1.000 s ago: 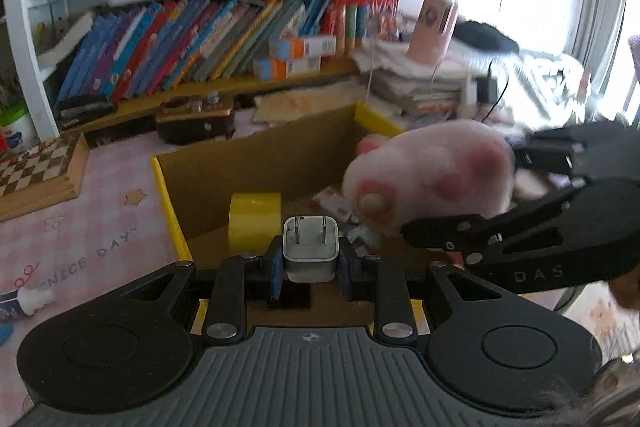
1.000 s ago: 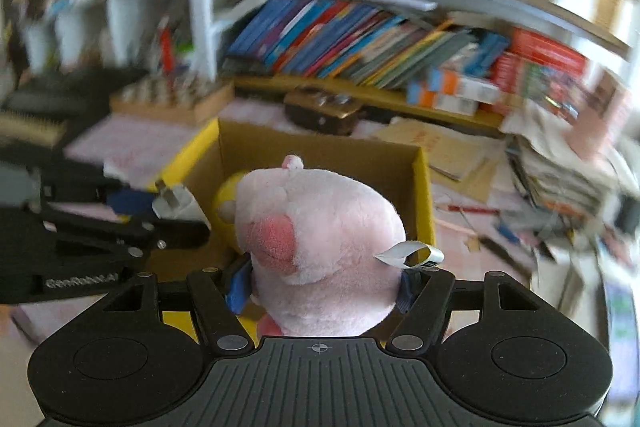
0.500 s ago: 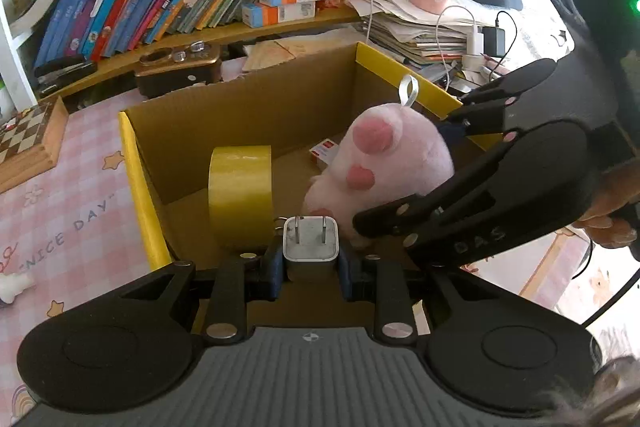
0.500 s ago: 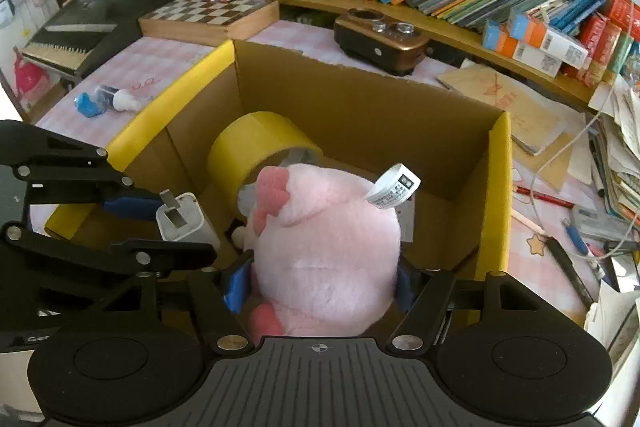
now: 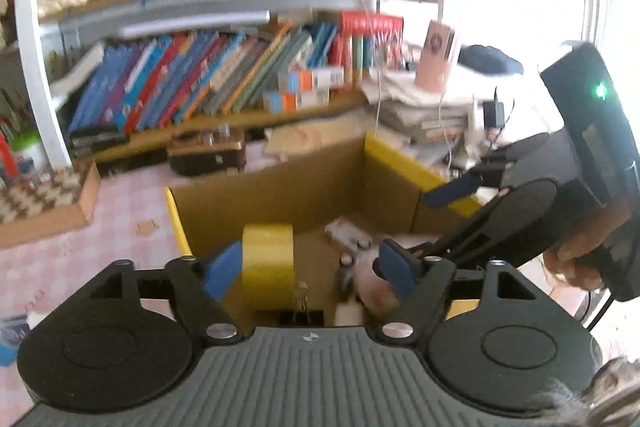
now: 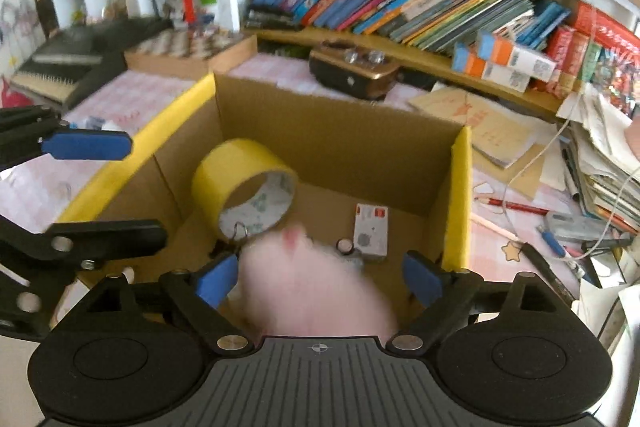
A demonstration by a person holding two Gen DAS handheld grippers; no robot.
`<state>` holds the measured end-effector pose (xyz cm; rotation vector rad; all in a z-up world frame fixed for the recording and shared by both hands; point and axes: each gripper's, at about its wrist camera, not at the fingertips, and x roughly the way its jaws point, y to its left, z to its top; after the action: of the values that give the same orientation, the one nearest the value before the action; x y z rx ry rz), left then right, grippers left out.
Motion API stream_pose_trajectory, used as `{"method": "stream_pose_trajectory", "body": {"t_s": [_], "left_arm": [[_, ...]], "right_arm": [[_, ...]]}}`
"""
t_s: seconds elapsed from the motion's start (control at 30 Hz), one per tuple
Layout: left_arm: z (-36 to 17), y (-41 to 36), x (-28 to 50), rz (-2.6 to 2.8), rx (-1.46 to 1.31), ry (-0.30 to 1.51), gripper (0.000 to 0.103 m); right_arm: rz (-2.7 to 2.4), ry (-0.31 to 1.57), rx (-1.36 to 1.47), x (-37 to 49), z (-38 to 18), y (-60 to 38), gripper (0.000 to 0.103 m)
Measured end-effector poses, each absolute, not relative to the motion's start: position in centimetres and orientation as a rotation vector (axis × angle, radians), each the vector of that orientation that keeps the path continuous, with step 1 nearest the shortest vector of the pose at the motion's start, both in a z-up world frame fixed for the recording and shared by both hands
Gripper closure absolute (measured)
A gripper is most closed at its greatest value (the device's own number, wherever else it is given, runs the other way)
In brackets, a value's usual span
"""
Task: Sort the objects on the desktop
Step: 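Open both tools to release the plug and pig into the box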
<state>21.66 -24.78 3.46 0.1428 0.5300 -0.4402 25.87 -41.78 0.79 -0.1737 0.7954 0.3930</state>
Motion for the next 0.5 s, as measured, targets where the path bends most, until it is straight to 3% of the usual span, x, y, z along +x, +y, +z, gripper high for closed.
{"method": "stream_pose_trajectory", "body": {"t_s": [0.17,0.5], "left_arm": [[5.4,-24.6,19.5,-0.413,0.126,0.468,0.017],[6.4,-23.0,15.9,-0.322,0.106,0.462,0.008]], "right_arm": [[0.374,0.712,-0.133,23.9,2.6,-42.2,0.007],[0.31,0.58,-0.104,19.5,4.7,-42.0,0.006]]}}
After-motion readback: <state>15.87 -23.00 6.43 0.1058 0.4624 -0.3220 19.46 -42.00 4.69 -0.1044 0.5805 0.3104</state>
